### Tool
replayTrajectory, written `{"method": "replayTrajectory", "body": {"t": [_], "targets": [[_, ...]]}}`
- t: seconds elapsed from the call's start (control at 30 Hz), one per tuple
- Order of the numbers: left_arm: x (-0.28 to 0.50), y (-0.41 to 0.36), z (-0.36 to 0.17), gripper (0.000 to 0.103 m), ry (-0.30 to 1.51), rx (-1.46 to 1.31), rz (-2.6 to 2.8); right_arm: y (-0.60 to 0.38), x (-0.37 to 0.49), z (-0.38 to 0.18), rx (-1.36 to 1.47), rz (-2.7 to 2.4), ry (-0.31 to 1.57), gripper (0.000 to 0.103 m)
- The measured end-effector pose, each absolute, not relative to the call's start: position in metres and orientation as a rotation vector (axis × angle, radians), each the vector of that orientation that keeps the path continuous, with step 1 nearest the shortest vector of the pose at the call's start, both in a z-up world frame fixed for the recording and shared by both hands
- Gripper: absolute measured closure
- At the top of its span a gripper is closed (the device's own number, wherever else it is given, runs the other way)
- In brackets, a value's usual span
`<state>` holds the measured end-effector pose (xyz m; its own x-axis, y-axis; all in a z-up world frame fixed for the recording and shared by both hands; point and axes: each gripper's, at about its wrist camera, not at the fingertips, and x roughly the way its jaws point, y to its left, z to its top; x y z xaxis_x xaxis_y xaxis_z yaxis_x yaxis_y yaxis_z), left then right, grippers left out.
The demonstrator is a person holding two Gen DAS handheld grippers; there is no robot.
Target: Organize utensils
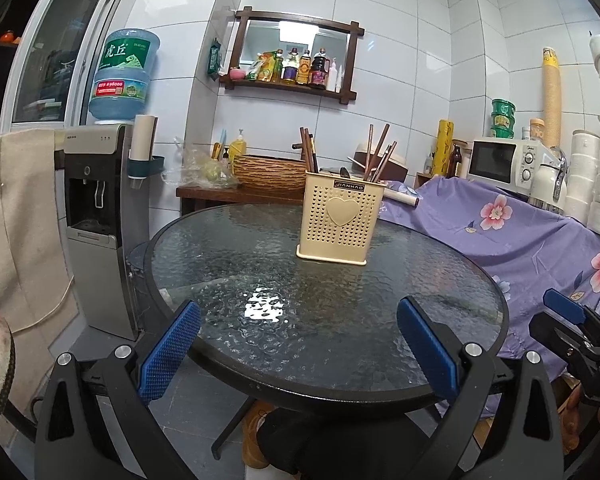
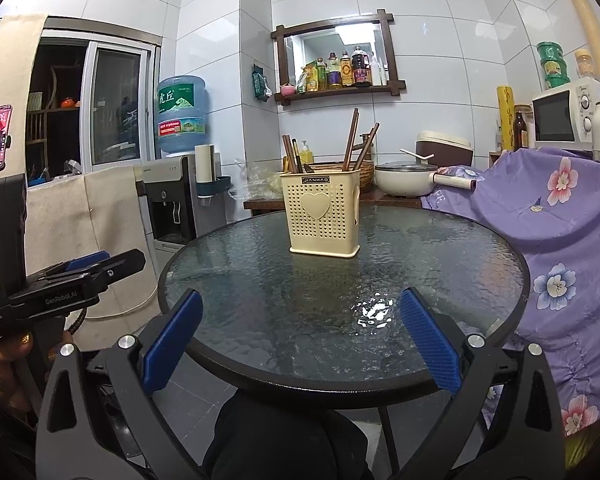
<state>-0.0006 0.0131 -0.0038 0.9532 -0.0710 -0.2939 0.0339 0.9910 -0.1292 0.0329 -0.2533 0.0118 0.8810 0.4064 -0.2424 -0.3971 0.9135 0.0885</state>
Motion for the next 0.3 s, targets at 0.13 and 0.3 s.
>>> {"method": "replayTrajectory", "body": {"t": [0.13, 0.3], "targets": [[-0.0005, 0.013, -0.0031, 0.006, 0.307, -0.115, -0.042, -0.2537, 0.0327, 0.0118, 0.039, 0.421, 0.259, 0.006], [0.0012, 0.0119, -0.0041, 0.006, 0.318, -0.116, -0.036, -0.2543, 0.032, 0.0112, 0.038, 0.421, 0.261, 0.006]]}}
